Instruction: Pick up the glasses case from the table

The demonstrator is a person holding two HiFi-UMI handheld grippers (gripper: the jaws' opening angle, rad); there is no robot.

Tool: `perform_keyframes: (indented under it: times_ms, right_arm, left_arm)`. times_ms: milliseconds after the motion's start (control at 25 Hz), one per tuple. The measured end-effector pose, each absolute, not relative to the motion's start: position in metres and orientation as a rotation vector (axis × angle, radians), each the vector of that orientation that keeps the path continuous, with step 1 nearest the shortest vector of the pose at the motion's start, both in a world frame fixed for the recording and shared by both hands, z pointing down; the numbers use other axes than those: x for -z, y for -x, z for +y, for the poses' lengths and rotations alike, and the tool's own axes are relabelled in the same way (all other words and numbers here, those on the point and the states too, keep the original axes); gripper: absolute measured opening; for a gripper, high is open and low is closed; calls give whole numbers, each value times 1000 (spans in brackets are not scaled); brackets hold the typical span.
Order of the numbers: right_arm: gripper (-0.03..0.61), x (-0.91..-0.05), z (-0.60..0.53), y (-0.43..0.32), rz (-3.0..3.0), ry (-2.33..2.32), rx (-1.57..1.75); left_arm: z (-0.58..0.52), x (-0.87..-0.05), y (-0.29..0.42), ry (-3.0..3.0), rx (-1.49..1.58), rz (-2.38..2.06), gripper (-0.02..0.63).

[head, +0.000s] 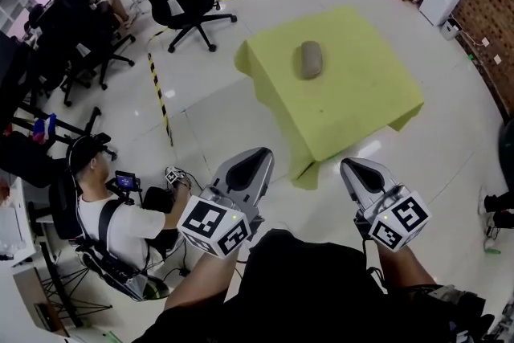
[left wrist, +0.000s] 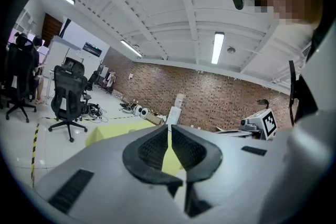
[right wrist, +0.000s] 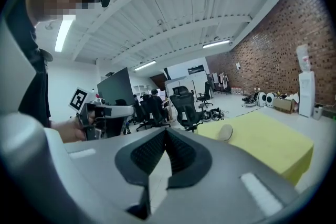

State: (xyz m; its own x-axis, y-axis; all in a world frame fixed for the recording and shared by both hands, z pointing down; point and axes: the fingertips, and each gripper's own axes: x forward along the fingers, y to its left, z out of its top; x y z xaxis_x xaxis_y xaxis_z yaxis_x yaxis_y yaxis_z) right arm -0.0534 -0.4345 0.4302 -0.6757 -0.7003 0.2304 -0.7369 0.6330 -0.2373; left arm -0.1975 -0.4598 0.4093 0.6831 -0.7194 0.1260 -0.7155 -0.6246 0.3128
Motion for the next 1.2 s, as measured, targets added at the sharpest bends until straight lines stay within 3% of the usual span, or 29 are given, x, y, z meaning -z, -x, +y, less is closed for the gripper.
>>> perform_keyframes:
  times_ms: [400, 1200]
  right_arm:
    - [2, -417, -453, 60, -2672, -1287, -459]
    - [2, -416, -510, 0, -2746, -1149, -416]
  left_arm:
    - [-497, -402, 213, -2573, 40, -1076, 26]
    - [-532, -406, 146, -2541, 63, -1185, 26]
